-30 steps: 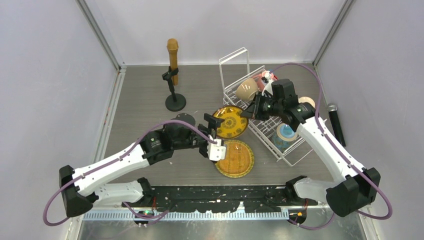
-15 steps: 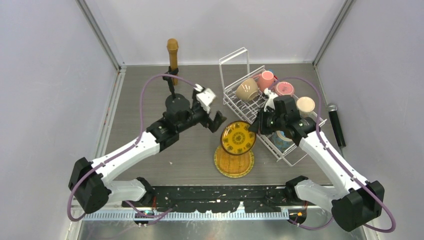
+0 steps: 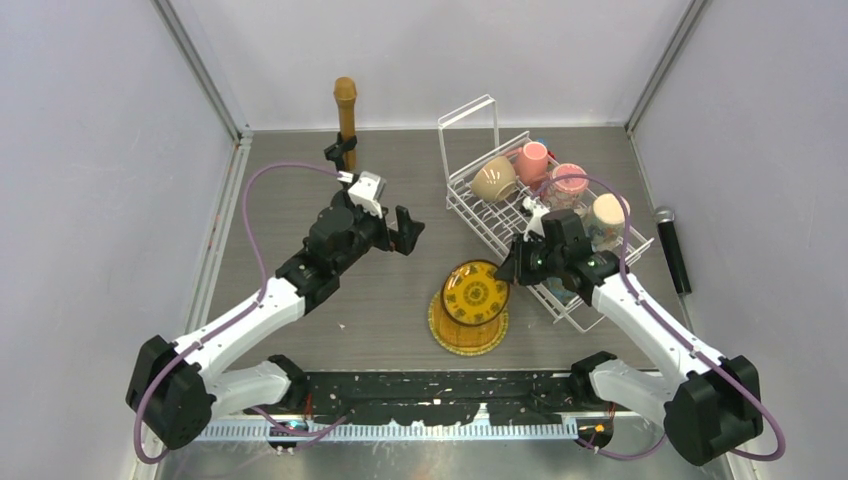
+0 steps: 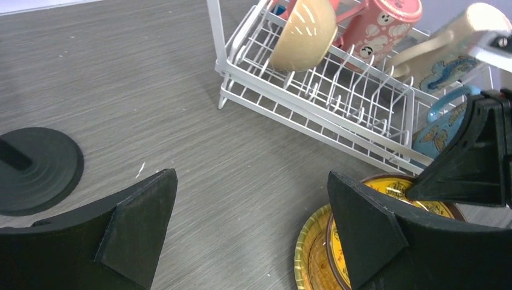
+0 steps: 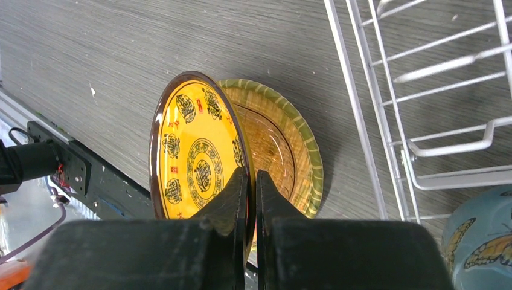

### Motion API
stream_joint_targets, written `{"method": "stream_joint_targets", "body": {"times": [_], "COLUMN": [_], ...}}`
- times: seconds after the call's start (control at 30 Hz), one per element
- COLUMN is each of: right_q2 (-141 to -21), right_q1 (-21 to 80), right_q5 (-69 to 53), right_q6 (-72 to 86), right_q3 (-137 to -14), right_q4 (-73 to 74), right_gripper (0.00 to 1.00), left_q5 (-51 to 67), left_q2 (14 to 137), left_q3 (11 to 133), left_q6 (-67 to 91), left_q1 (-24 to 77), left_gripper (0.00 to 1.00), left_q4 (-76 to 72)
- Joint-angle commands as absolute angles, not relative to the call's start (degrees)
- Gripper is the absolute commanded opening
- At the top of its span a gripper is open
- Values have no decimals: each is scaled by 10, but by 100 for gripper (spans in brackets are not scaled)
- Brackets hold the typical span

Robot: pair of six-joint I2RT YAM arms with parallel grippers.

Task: Unload the mixed dishes from the dish rack
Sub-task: Place the plate at the center of the board.

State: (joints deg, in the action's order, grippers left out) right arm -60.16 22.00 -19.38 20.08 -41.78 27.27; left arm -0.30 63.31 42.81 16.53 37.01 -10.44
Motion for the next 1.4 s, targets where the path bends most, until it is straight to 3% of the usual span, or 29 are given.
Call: {"method": "stream_joint_targets", "body": {"times": [0.0,0.63,0.8,1.2,1.33,1.37], "right_q2": [-570,-625,-616,-603,-592,-589], "right_q1": [226,279,279,279,279,279], "right_q5": [-193,-161,-151,-151,-143,-143], "right_q6": [214,229,234,232,224,222], "right_q3": [-394,-351,-343,-362,-379,-383], "right_q4": [248,200,196,230,248,251], "right_gripper": [2,13,28,48,70,81], "left_q5": [-39,-47,-36,-20,-12,-11], "left_q2": [613,610,607,603,600,601], "left_q3": [428,422,423,426,424,424], "left_q6": [171,169,166,169,164,164], "left_q1": [370,370,370,370,370,370], "left_gripper": [100,100,100,100,100,100], "left_q4": [-131,-117,-121,-121,-121,-120]}}
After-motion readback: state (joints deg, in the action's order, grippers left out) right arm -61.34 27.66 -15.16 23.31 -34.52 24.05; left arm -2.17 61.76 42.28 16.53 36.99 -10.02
